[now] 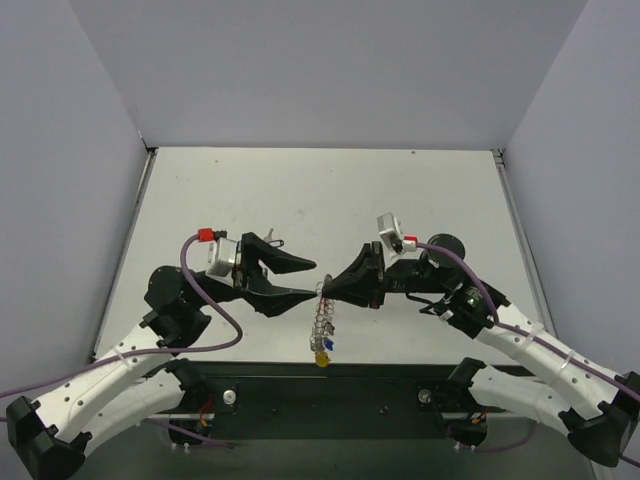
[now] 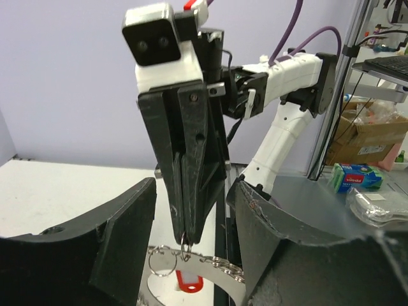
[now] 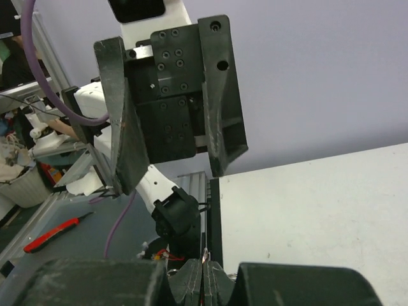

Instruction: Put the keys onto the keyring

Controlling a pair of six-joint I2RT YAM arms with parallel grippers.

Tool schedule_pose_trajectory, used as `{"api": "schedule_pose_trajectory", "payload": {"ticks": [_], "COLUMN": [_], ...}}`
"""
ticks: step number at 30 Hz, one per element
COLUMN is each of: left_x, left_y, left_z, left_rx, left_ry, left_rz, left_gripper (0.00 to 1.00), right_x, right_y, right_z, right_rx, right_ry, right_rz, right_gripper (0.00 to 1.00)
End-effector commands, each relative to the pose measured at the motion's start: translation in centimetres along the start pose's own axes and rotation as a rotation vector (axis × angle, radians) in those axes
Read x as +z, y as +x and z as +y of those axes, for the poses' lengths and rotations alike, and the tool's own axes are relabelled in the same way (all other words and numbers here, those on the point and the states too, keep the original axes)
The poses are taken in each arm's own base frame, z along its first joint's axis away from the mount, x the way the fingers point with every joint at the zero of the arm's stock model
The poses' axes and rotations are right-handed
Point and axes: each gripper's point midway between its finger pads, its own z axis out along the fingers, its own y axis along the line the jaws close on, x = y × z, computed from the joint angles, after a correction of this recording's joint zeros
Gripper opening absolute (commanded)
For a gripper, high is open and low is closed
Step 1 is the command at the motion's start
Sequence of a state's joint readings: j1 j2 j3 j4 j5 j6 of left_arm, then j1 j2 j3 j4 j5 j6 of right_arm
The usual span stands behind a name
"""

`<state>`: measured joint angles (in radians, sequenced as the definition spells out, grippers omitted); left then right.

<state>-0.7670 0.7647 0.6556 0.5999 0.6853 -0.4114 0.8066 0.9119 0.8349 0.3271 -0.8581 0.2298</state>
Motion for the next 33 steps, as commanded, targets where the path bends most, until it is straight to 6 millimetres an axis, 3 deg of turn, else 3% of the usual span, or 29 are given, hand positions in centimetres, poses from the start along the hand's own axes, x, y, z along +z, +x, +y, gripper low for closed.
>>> {"api": "schedule_pose_trajectory", "payload": {"ticks": [1, 8, 22, 33], "left_x": [0.4, 0.7, 1.2, 1.7], "left_y": [-3.0, -3.2, -3.7, -2.9], "left_z": [-1.6, -2.1, -2.4, -1.4], "left_rx": [0.056, 0.066, 0.079, 0.076], "left_ry": [0.067, 0.114, 0.148, 0.125], "left_rz": [-0.077, -0.069, -0.063, -0.049], "left_gripper": [0.62, 0.55, 0.54, 0.48], "right_x": [-0.8, -2.0, -4.9, -5.2], "right_y": [-4.9, -6.2, -9.3, -10.5], "right_z": [1.6, 2.5, 4.8, 5.1], "right_rx": [-0.234, -0.313, -0.372, -0.389], "right_ry": [-0.039, -0.037, -0.082, -0.097], "right_rz": [-0.228, -0.354, -0.678, -0.731], "right_gripper": [0.0, 0.0, 0.0, 0.0]}}
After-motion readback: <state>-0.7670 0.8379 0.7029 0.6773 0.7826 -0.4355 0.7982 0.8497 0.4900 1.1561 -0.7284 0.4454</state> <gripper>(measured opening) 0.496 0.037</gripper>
